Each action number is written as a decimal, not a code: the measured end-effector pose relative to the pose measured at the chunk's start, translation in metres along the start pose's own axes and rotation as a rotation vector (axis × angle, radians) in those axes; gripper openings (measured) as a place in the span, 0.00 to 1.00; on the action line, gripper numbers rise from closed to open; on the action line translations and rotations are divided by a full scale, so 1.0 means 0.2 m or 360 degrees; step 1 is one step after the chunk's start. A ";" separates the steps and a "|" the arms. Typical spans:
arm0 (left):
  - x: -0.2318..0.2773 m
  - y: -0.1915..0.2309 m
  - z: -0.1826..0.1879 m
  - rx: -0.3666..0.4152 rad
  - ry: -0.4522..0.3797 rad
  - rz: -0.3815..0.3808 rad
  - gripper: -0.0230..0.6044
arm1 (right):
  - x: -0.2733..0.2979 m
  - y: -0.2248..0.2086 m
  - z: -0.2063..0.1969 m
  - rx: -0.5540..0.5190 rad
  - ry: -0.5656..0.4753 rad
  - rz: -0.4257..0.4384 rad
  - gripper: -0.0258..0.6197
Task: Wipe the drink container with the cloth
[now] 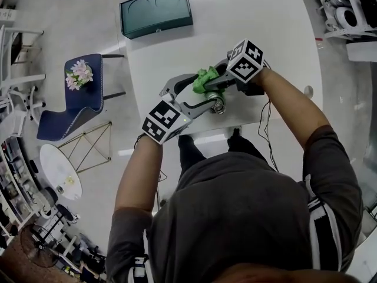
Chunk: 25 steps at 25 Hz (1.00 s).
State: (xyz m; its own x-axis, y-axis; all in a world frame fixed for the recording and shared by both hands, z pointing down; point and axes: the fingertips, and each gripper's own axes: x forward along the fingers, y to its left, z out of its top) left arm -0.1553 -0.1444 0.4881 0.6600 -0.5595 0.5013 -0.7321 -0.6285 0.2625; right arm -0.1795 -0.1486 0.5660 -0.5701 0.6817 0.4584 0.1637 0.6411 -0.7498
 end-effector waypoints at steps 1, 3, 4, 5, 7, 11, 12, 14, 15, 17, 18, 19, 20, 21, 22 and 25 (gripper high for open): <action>0.00 0.00 0.00 -0.0006 -0.0002 -0.0011 0.56 | 0.02 -0.04 -0.04 -0.0015 0.0054 -0.0071 0.22; 0.00 0.00 -0.01 -0.0024 -0.0013 -0.0024 0.57 | 0.02 -0.12 -0.12 -0.0079 0.0145 -0.0249 0.22; 0.00 0.00 -0.01 -0.0035 -0.0017 -0.0025 0.57 | 0.00 -0.14 -0.14 -0.0119 0.0172 -0.0331 0.22; 0.00 0.00 -0.01 -0.0046 -0.0016 -0.0024 0.57 | -0.03 -0.15 -0.16 -0.0160 0.0183 -0.0407 0.22; 0.00 0.01 -0.02 -0.0061 0.0012 -0.0036 0.57 | -0.11 -0.16 -0.17 -0.0221 0.0124 -0.0559 0.22; 0.01 0.01 -0.04 0.0031 0.0107 -0.0178 0.56 | -0.36 -0.08 -0.13 -0.0085 -0.0429 -0.0778 0.22; -0.01 0.00 -0.03 0.0086 0.0111 -0.0250 0.56 | -0.42 -0.04 -0.14 -0.0030 -0.0585 -0.0837 0.22; -0.05 -0.03 0.01 0.0225 0.0091 -0.0430 0.56 | -0.49 0.05 -0.20 0.0065 -0.0823 -0.0984 0.22; -0.07 -0.06 0.04 0.0328 0.0083 -0.0532 0.56 | -0.51 0.10 -0.25 0.0101 -0.0906 -0.1052 0.22; -0.08 -0.17 0.08 0.0632 0.0110 -0.0761 0.54 | -0.50 0.23 -0.37 0.0159 -0.1020 -0.1145 0.22; -0.08 -0.22 0.07 0.0800 0.0151 -0.0880 0.49 | -0.46 0.30 -0.42 0.0192 -0.1065 -0.1170 0.22; -0.06 -0.27 0.06 0.0947 0.0206 -0.0985 0.36 | -0.40 0.37 -0.47 0.0231 -0.1109 -0.1182 0.22; -0.04 -0.31 0.04 0.1061 0.0266 -0.1067 0.30 | -0.34 0.43 -0.50 0.0272 -0.1150 -0.1183 0.22; 0.00 -0.33 0.01 0.1138 0.0327 -0.1127 0.26 | -0.26 0.47 -0.52 0.0308 -0.1184 -0.1170 0.22; 0.03 -0.35 -0.01 0.1182 0.0386 -0.1174 0.24 | -0.19 0.50 -0.53 0.0334 -0.1206 -0.1149 0.22; 0.08 -0.40 -0.08 0.1152 0.0500 -0.1300 0.22 | 0.01 0.52 -0.48 0.0347 -0.1228 -0.1088 0.22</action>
State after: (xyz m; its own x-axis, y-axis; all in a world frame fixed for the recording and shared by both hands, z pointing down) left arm -0.0889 -0.0940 0.4871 0.7494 0.2575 0.6100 0.2346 -0.9648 0.1190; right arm -0.0868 -0.0481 0.5345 -0.8569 -0.2592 0.4456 -0.4908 0.6749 -0.5511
